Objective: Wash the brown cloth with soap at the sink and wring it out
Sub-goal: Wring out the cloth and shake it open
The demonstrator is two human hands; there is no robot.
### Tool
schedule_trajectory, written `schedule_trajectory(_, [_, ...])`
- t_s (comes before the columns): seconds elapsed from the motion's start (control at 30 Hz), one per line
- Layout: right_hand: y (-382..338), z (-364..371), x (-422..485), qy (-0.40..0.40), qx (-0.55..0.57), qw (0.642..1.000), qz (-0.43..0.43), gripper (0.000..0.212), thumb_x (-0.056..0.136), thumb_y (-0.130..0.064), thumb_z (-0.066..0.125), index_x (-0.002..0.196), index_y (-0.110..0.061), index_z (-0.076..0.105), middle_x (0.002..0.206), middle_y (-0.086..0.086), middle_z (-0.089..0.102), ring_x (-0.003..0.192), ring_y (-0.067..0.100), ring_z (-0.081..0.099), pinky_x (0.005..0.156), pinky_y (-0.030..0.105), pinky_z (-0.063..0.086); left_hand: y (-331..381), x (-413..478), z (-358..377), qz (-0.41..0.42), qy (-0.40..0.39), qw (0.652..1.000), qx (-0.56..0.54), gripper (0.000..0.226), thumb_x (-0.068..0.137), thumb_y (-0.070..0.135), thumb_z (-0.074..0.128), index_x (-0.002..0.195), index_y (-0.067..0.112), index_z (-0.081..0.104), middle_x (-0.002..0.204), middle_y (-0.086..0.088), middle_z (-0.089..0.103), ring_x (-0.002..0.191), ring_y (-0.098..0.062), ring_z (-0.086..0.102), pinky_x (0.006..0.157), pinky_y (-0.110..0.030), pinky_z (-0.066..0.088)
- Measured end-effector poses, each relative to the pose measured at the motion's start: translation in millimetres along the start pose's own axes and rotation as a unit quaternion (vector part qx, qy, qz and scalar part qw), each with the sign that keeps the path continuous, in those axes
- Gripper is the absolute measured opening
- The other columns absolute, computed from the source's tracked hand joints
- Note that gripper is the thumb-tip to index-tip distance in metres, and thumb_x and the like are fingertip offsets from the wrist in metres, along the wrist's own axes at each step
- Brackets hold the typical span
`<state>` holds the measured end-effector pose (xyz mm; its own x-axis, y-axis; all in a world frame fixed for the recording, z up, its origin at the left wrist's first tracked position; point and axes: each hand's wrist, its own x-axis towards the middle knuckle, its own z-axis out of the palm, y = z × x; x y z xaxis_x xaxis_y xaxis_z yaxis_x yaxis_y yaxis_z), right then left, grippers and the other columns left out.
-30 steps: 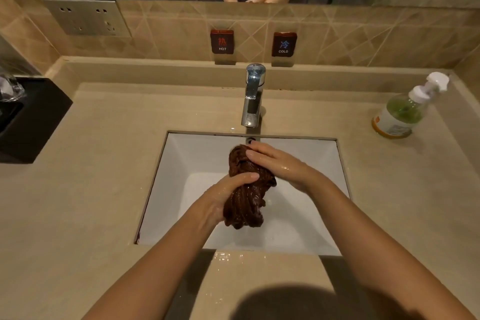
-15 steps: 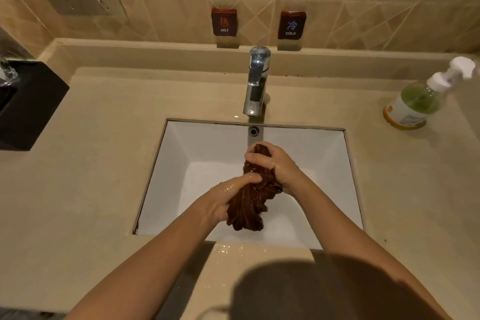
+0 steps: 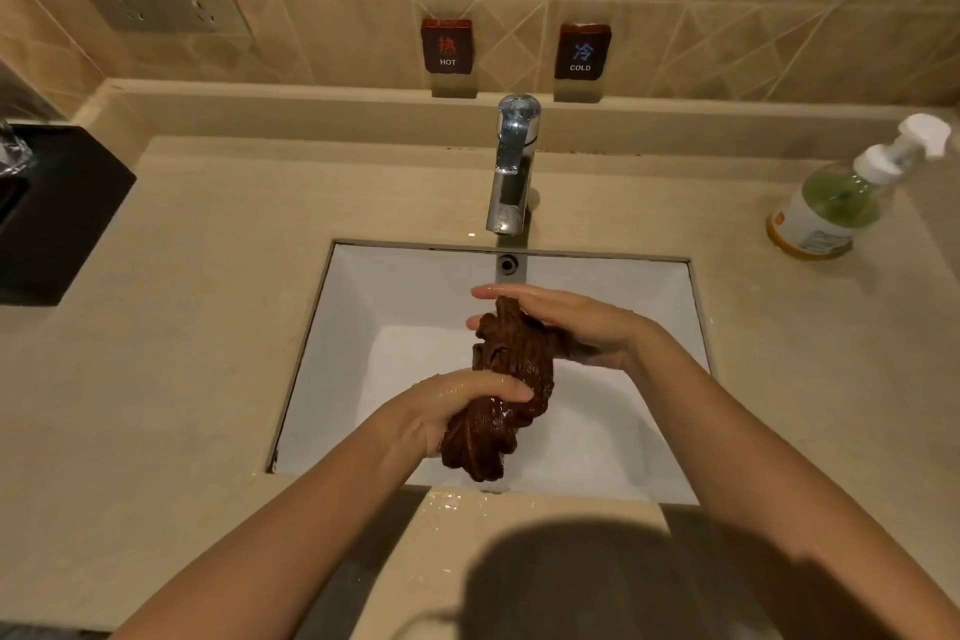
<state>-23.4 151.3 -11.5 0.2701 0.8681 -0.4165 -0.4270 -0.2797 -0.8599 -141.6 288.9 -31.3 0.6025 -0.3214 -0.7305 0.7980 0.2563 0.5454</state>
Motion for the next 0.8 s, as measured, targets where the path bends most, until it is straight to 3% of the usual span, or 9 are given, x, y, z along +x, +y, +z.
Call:
schedule_trajectory(0.07, [8.0,2.2,3.5,-0.058,0.084,0.994,-0.043,0.061,0.076,-0.045,0.068,0.129,-0.021,0.050,0.142,0.007,0.045,0.129,0.029,0.046,0.107,0.042,0.040,1.4,-1.5,2.5,-0.010,-0.037,0.999,-0.037,0.058,0.050,0.019,0.079,0.104,0.003,0.064,0.075,-0.008,0.063,0.058,-0.016,0.060,0.049,-0.025,0.050])
schedule_trajectory(0.13, [20.2,13.2,12.9,-0.083,0.203,0.970,-0.104,0.044,0.073,-0.033,0.075,0.111,-0.016,0.062,0.133,0.010,0.053,0.121,0.035,0.052,0.102,0.050,0.042,1.6,-2.9,3.9,0.007,-0.080,0.995,-0.066,0.050,0.046,0.017,0.083,0.093,0.005,0.070,0.070,-0.007,0.063,0.054,-0.015,0.059,0.048,-0.023,0.049])
schedule_trajectory(0.2, [24.2,27.2,17.7,-0.020,0.248,0.959,-0.138,0.025,0.068,-0.031,0.079,0.082,-0.014,0.067,0.102,0.007,0.068,0.094,0.028,0.065,0.092,0.050,0.047,1.3,-5.8,2.8,0.005,-0.102,0.992,-0.081,0.053,0.038,0.019,0.090,0.085,0.006,0.072,0.068,-0.007,0.062,0.052,-0.014,0.058,0.047,-0.021,0.048])
schedule_trajectory(0.27, [21.8,33.0,20.4,0.089,0.207,0.968,-0.112,0.024,0.069,-0.034,0.077,0.064,-0.015,0.063,0.073,0.002,0.064,0.070,0.021,0.062,0.085,0.049,0.046,-0.8,-5.1,-1.1,-0.010,-0.074,0.995,-0.062,0.056,0.038,0.018,0.089,0.088,0.005,0.067,0.070,-0.008,0.061,0.055,-0.016,0.058,0.048,-0.022,0.048])
schedule_trajectory(0.33, [18.5,34.4,22.1,0.174,0.137,0.972,-0.073,0.029,0.076,-0.035,0.070,0.056,-0.016,0.061,0.064,0.002,0.059,0.061,0.018,0.058,0.080,0.045,0.045,0.3,-6.6,0.4,-0.026,-0.024,0.999,-0.020,0.049,0.047,0.020,0.081,0.090,0.005,0.063,0.068,-0.008,0.062,0.059,-0.017,0.056,0.051,-0.024,0.048])
schedule_trajectory(0.47, [10.6,42.3,21.6,0.286,0.086,0.953,-0.044,0.030,0.081,-0.031,0.067,0.061,-0.011,0.058,0.066,0.007,0.057,0.059,0.019,0.059,0.063,0.032,0.052,4.9,-4.1,7.6,-0.006,0.007,1.000,0.018,0.013,0.075,0.015,0.067,0.083,0.008,0.059,0.053,-0.001,0.063,0.045,-0.012,0.056,0.046,-0.020,0.046])
schedule_trajectory(0.53, [11.0,43.7,23.1,0.327,0.079,0.941,-0.031,0.028,0.080,-0.029,0.068,0.063,-0.009,0.058,0.068,0.010,0.056,0.063,0.023,0.059,0.065,0.035,0.052,4.2,0.4,8.9,0.010,0.017,1.000,0.023,0.015,0.071,0.016,0.067,0.082,0.008,0.059,0.053,-0.001,0.062,0.045,-0.011,0.056,0.045,-0.020,0.045])
schedule_trajectory(0.67, [14.9,41.1,26.1,0.371,0.048,0.927,0.005,0.027,0.082,-0.028,0.066,0.062,-0.010,0.059,0.065,0.006,0.057,0.063,0.019,0.057,0.062,0.029,0.049,2.0,5.3,8.9,0.015,0.024,0.999,0.044,0.021,0.070,0.021,0.068,0.084,0.007,0.061,0.064,-0.004,0.063,0.053,-0.015,0.057,0.051,-0.025,0.048])
schedule_trajectory(0.8, [17.6,38.7,27.7,0.404,0.041,0.914,0.020,0.024,0.085,-0.030,0.062,0.076,-0.007,0.061,0.074,0.008,0.058,0.072,0.019,0.056,0.063,0.028,0.044,3.6,6.5,4.1,0.046,0.005,0.998,0.044,0.030,0.072,0.026,0.068,0.092,0.005,0.062,0.079,-0.010,0.063,0.061,-0.015,0.062,0.058,-0.028,0.053])
